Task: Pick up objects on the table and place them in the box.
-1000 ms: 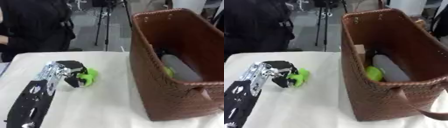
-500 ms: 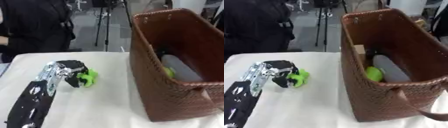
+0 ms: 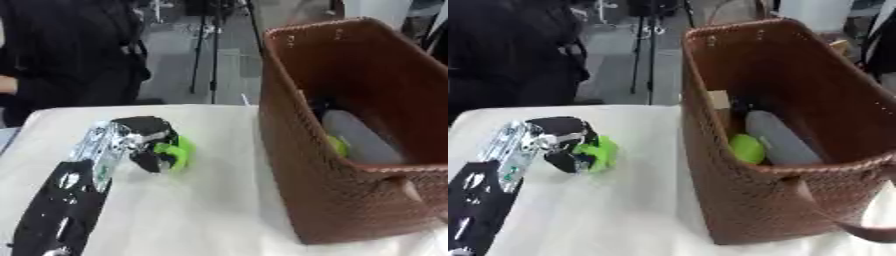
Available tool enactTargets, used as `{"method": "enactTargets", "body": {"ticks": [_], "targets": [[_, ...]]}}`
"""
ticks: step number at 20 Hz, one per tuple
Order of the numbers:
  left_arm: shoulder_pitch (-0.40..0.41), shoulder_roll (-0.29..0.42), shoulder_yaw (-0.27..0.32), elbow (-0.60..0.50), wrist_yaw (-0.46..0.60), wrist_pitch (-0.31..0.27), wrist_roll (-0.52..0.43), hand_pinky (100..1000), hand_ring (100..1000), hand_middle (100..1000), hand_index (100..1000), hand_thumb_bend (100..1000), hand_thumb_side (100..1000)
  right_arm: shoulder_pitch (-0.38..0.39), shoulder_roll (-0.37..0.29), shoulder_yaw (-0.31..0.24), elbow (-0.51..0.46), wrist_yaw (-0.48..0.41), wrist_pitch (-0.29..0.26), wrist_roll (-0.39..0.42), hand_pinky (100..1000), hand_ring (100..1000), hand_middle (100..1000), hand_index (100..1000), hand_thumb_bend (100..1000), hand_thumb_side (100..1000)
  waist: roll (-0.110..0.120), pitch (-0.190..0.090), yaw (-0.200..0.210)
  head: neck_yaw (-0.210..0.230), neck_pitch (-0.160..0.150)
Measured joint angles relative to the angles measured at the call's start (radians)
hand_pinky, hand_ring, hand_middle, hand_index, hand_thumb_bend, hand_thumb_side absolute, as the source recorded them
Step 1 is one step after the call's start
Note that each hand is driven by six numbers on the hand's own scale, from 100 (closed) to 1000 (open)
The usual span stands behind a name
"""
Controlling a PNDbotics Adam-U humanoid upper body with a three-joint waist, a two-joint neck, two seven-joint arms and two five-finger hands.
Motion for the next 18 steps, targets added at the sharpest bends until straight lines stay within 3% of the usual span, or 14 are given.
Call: {"method": "enactTargets", "body": {"ticks": [1, 18], "targets": [[0.000, 0.000, 0.000, -0.010, 0.000, -0.001, 0.001, 385, 384, 382, 553, 100, 257, 0.000, 0.000, 0.000, 0.000, -0.001, 0.000, 0.000, 792, 735, 682, 730, 100, 859, 0.000, 0.000, 0.000, 0.000, 0.000], [-0.036, 0.019, -0.015, -0.226, 0.013, 0.004, 0.003, 360, 378, 380, 550, 100, 246, 0.009, -0.008, -0.006, 0.000, -0.014, -0.005, 0.005, 791, 735, 680, 727, 100, 855, 0.003, -0.007, -0.003, 0.002, 0.001]]}}
